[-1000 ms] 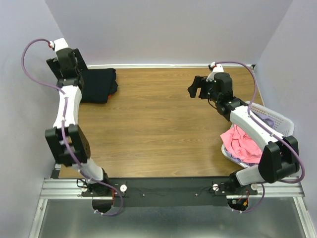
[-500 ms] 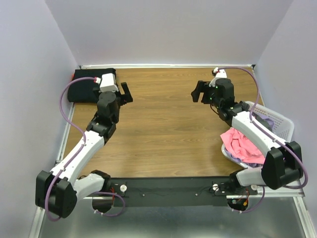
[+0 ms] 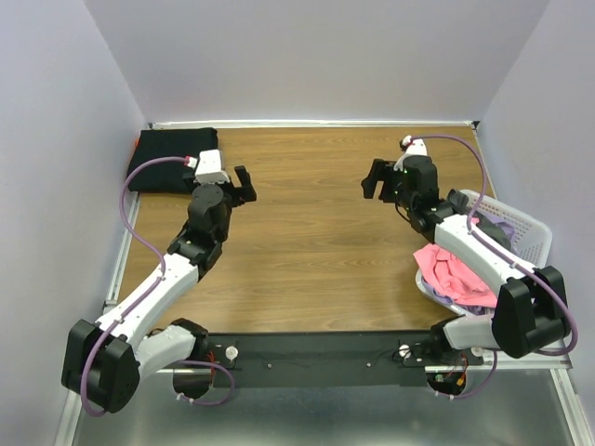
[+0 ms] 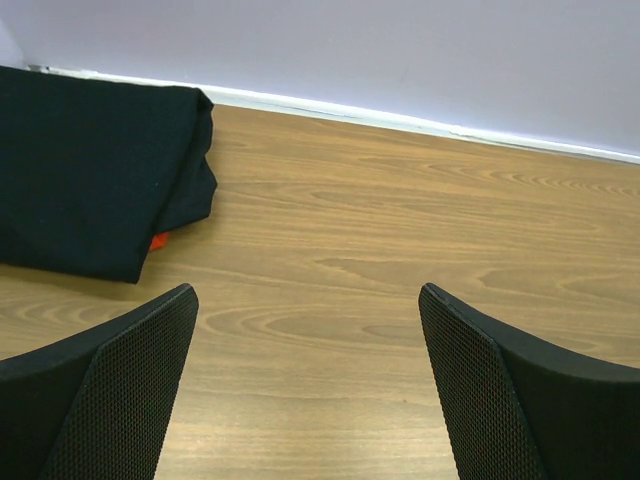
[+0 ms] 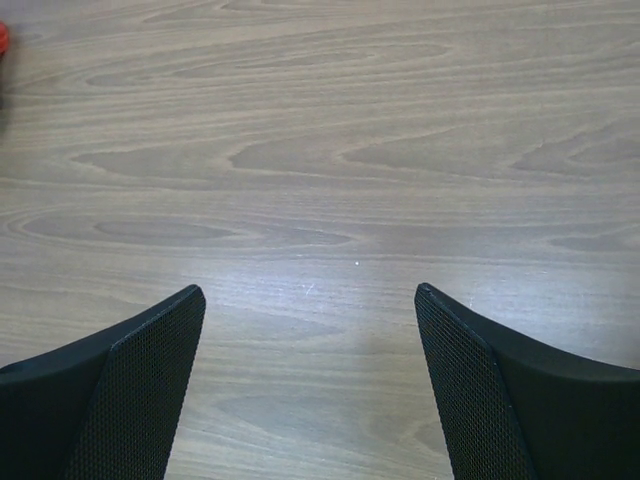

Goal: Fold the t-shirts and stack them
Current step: Reset both grippers

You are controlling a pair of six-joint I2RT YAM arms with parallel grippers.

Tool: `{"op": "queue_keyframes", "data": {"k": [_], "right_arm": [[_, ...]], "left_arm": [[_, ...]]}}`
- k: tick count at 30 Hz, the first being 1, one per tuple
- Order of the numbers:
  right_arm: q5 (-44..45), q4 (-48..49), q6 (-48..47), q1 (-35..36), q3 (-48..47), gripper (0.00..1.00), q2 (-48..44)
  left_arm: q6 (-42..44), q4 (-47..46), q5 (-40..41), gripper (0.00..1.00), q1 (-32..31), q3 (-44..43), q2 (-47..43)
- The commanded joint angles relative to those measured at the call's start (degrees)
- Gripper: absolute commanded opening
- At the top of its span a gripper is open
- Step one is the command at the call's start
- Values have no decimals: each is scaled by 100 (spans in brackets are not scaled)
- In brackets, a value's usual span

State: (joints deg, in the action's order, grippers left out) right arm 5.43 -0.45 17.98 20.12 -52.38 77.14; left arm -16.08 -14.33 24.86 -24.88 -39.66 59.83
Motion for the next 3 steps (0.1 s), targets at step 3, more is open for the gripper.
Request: {"op": "queue_keyframes", "data": {"k": [3], "right_arm": [[239, 229, 66, -52, 149, 92, -103]], "left_arm": [[254, -255, 185, 99, -34, -59, -147]]}}
